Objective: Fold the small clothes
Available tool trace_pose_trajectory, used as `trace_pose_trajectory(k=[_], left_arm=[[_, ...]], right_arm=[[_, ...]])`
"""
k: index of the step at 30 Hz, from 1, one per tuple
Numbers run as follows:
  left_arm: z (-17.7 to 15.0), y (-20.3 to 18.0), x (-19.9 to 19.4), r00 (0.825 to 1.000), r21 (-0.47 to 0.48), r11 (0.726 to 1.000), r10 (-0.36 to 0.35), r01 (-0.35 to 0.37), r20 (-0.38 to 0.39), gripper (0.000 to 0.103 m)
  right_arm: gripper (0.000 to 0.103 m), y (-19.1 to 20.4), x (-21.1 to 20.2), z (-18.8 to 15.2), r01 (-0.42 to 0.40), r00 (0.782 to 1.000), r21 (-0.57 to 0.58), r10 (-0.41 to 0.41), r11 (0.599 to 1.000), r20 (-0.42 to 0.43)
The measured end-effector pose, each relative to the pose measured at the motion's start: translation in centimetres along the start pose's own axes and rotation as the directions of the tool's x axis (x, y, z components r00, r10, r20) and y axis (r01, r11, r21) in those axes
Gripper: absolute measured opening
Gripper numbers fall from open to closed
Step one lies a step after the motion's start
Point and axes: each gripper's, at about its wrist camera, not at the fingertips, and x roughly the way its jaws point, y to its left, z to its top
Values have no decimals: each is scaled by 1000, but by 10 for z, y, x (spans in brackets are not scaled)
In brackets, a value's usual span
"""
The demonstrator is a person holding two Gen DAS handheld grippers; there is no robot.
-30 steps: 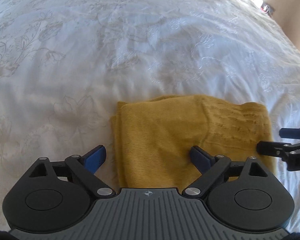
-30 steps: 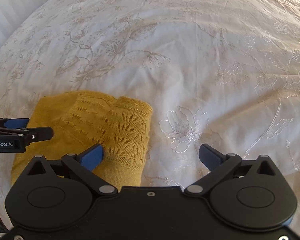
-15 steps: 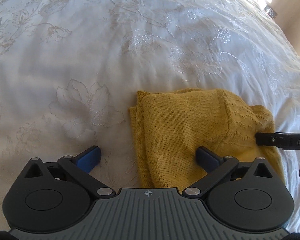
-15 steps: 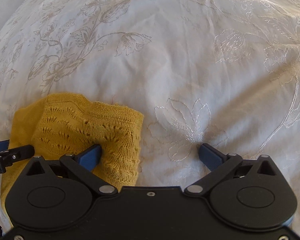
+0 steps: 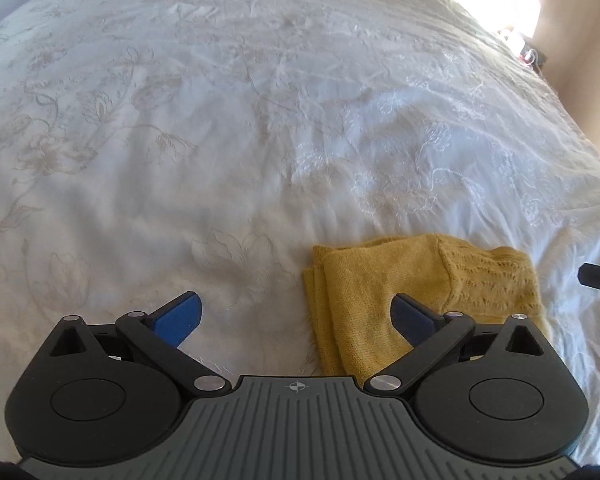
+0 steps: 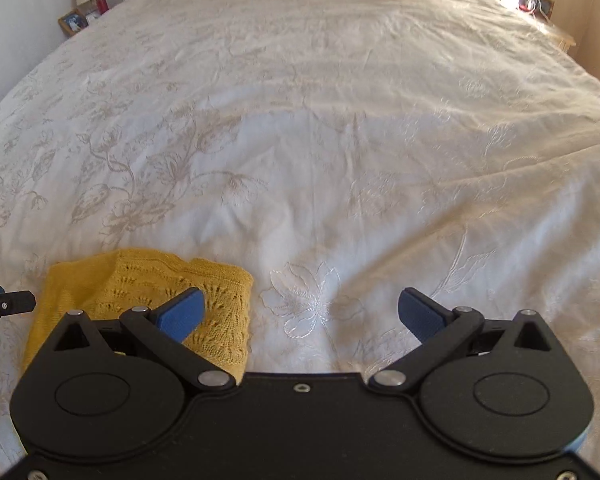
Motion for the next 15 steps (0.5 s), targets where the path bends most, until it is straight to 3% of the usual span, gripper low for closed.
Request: trace_pose_trajectory(k=[4,8,15], left_arm=[[-5,-13,-42,997,33,999,-6,4,78,103],[-19,-38,-81,989,64,998,-10,1,146,103],[-65,-85,-129,984,35,999,19,-25,178,102]], right_arm=[[102,14,-35,-11,-36,995,-16,37,999,88],[102,20,-66,-31,-99,987,-33,103,995,124],[102,23,-117,-75,-168,968,-129,189,977,164]])
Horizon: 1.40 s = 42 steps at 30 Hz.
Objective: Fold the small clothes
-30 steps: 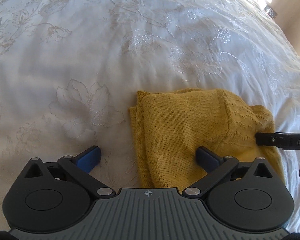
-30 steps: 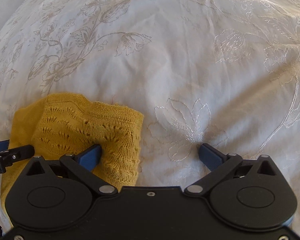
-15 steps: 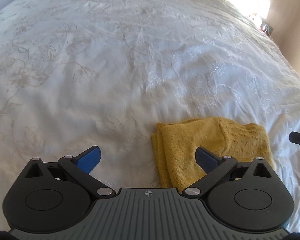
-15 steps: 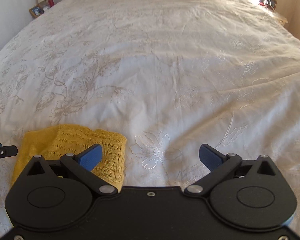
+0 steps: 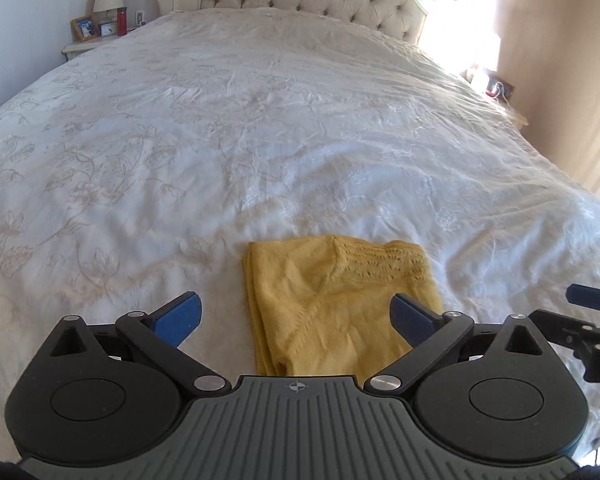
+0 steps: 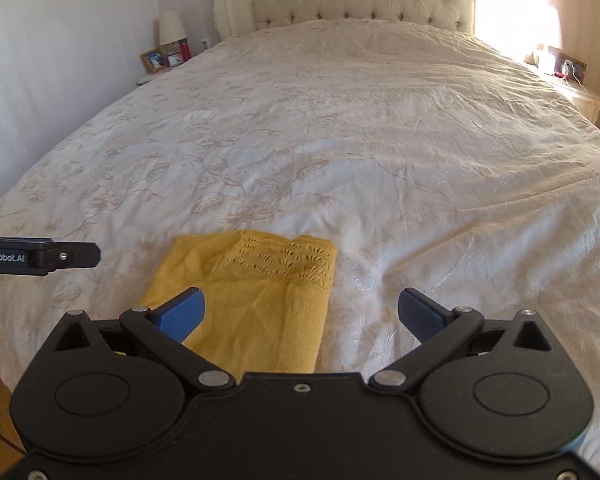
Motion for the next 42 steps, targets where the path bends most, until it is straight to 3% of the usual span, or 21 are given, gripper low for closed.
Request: trace_pose_trajectory(k=[2,9,14,19,26,42], left_arm=[[-12,-12,-16,1000,-9,1000,15,-15,9,102],[-36,-49,-55,993,-34,993,115,-114,25,102],[-42,-63,-73,990,-64,988,139,-139,-1,102],[-53,-74,-86,985,-85,982,169,-171,-22,102],[-65,-89,-98,948,14,948,317,-317,-15,101],[-71,-89,-95,956,-9,960,277,-279,-99,101]], right_arm=[[102,3,-14,-8,2,1000,2,-2,1000,13],[102,11,-54,-27,119,992,-10,-119,993,31],[102,8,-70,-34,27,1000,43,-28,999,7],[102,10,-83,-43,-1,1000,96,3,995,-14],[102,15,-92,-51,9,1000,68,-8,998,-18],[102,15,-96,-57,24,999,61,-22,998,-41]])
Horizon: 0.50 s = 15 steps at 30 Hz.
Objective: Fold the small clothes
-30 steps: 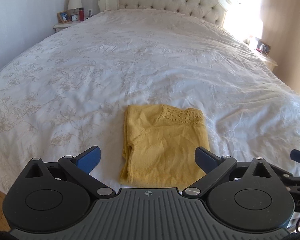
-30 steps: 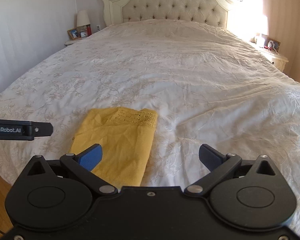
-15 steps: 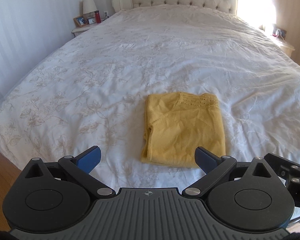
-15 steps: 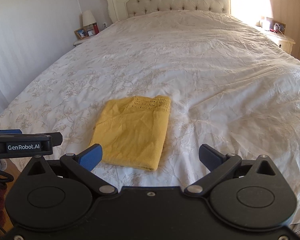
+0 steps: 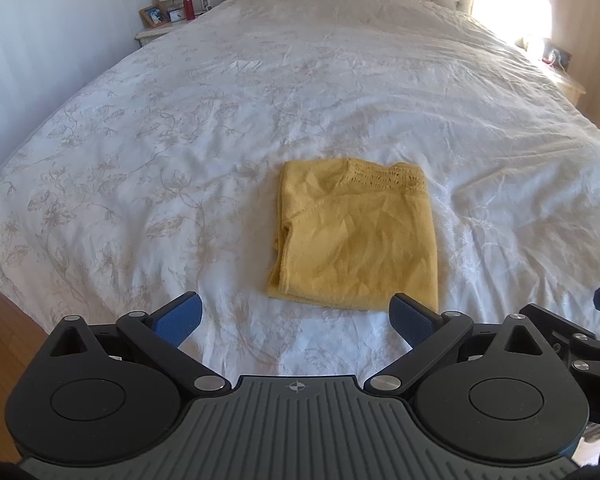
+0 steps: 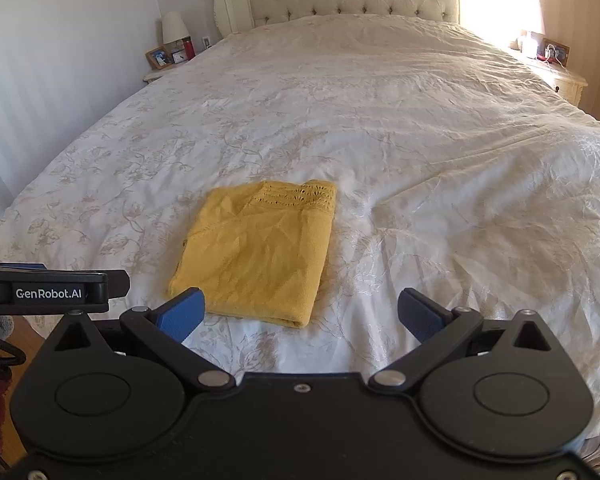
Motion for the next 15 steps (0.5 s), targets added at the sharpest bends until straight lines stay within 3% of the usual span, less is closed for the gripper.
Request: trace_pose_trajectory(k=[15], left_arm=[[-1,2,5,999,8,1000,-17,17,-31,101]], right_arm=[[102,-2,-4,4,-4,1000,46,4,999,1]])
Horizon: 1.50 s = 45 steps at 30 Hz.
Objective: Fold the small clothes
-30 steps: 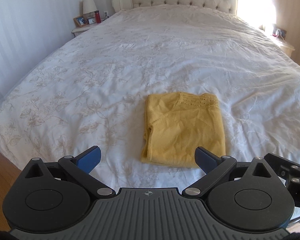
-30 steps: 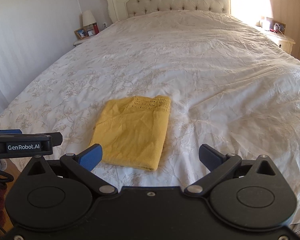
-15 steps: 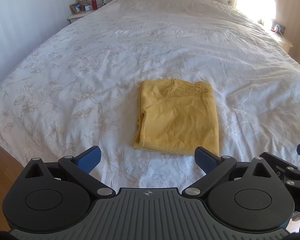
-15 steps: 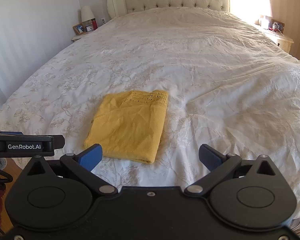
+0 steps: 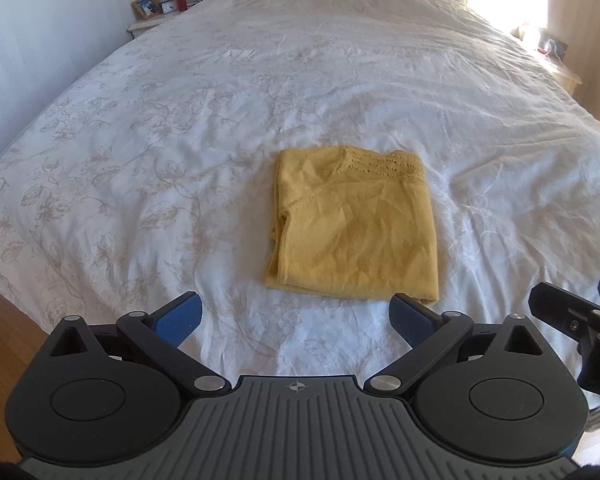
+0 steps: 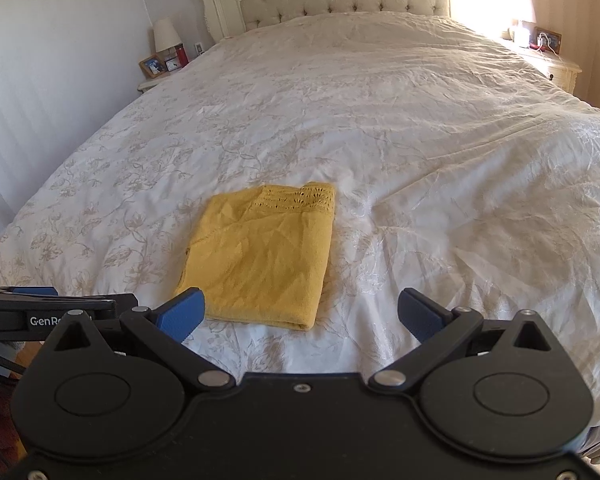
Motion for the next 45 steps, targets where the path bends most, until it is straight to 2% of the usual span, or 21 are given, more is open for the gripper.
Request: trace_pose_trajectory(k=[45], left_arm=[[-6,11,9,999,-10,1000,-7,7,-44,101]], right_arm=[[102,19,13,-1,-34,999,-2,34,999,-35]])
